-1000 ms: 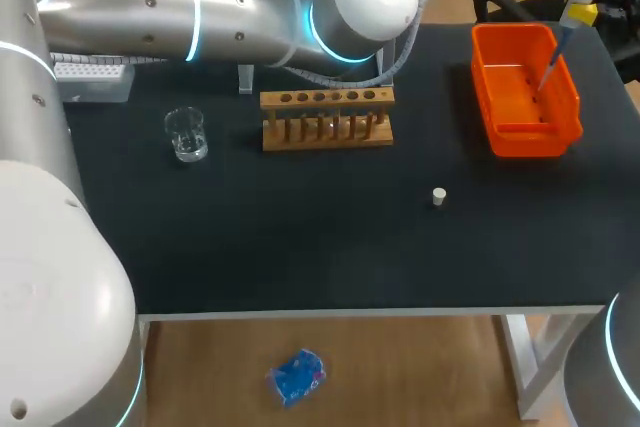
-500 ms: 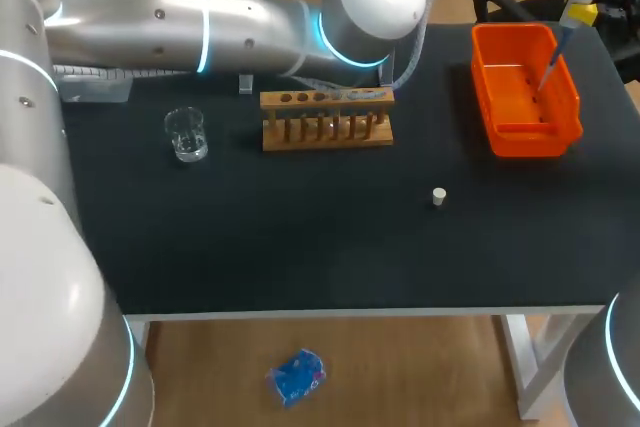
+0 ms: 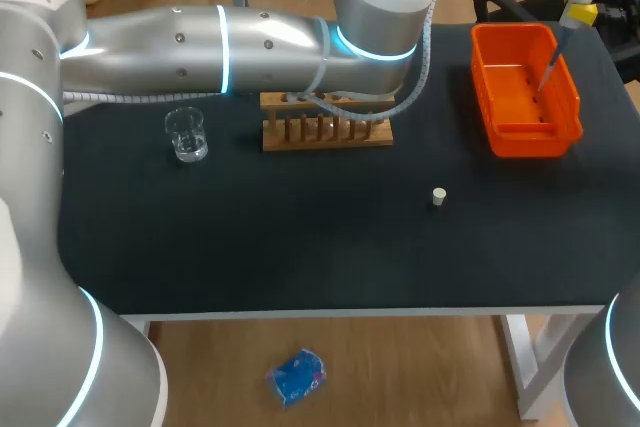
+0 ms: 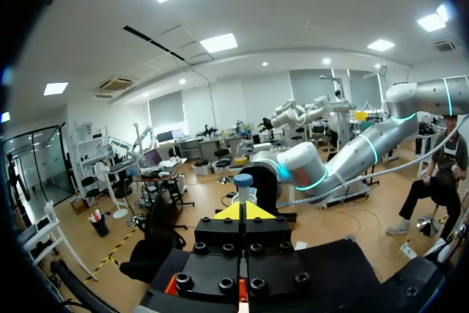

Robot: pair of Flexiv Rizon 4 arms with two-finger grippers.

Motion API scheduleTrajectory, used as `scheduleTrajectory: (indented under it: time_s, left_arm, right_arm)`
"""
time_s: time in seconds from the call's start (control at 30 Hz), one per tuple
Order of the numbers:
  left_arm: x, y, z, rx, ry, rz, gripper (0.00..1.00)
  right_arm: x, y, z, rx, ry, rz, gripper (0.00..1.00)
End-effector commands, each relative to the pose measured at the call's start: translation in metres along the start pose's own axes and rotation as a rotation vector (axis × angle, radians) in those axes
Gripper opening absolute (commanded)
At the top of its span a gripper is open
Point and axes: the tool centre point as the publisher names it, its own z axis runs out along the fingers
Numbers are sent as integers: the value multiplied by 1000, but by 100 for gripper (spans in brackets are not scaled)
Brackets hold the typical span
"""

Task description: Invert the test tube, pick up the pipette, mount the tip to pipette, aspirate from beaker and dispense into the tube, eject the tip, return the pipette, and cap with the stopper.

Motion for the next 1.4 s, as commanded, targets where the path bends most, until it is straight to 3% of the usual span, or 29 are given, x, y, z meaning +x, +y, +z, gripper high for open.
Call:
scheduleTrajectory:
  time_s: [0.03,0.47,0.7,1.4]
  left_arm:
    - [2,3,7,195,-13,2,0]
    - [2,3,7,195,-13,2,0]
    - [-3,1,12,155,-36,-2,0]
    - [-6,3,29,120,3,-34,0]
  right_arm:
    - [-2,0,-1,0,6,-1,0]
    - [-2,0,-1,0,6,-1,0]
    - [-2,0,-1,0,6,-1,0]
    - [-2,0,-1,0,6,-1,0]
